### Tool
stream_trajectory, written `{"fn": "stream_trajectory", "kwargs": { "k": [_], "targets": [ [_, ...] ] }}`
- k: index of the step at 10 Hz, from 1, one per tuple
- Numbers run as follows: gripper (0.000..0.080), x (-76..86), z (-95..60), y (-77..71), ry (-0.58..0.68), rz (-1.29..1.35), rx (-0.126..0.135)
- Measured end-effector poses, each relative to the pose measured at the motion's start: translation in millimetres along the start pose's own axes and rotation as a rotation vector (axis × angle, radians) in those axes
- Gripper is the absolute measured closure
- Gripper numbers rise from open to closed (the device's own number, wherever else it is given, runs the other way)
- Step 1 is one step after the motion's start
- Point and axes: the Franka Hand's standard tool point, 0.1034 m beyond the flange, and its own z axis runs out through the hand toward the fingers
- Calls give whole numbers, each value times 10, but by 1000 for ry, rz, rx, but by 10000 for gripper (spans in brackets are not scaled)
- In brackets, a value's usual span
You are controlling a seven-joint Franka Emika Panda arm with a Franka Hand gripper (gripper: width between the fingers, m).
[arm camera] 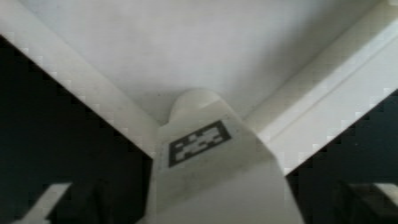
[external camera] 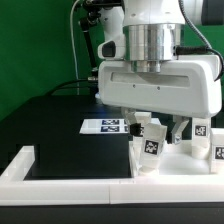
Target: Assemble square table
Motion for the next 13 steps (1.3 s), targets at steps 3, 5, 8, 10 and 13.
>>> {"fn": "stream_trajectory", "kwargs": {
  "k": [3, 5, 8, 10, 13],
  "targets": [
    [506, 3, 8, 15, -2, 217, -1],
    [510, 4, 9, 14, -2, 344, 0],
    [510, 26, 19, 40, -12, 714, 8],
    [510, 60, 29, 81, -78, 1100, 87],
    [509, 57, 29, 113, -101, 1329, 119]
  ]
}}
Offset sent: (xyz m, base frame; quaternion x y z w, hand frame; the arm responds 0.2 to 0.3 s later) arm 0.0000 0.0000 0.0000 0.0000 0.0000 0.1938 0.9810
